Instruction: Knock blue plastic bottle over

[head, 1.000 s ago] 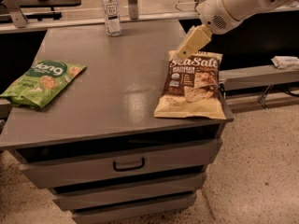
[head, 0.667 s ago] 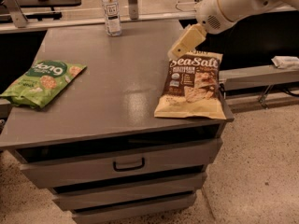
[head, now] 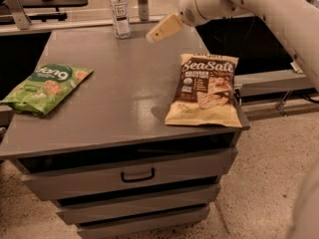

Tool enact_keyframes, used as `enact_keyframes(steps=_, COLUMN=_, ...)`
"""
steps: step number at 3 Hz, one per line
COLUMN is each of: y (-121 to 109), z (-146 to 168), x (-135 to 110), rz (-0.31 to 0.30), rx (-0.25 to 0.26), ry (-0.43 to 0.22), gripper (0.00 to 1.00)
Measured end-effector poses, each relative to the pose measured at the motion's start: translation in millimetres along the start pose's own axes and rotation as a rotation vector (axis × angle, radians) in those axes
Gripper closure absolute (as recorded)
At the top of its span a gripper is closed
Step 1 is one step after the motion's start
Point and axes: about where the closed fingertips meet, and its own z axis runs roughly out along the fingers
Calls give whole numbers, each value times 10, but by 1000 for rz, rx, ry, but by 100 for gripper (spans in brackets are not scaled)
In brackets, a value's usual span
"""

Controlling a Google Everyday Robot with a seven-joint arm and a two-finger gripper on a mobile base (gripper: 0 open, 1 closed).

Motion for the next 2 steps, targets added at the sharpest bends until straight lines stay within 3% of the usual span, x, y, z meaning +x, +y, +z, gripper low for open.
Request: enact_keyframes(steps=2, y=-237, z=1040, x=-158, rz=38, rx=-25, ry=-157, gripper=0)
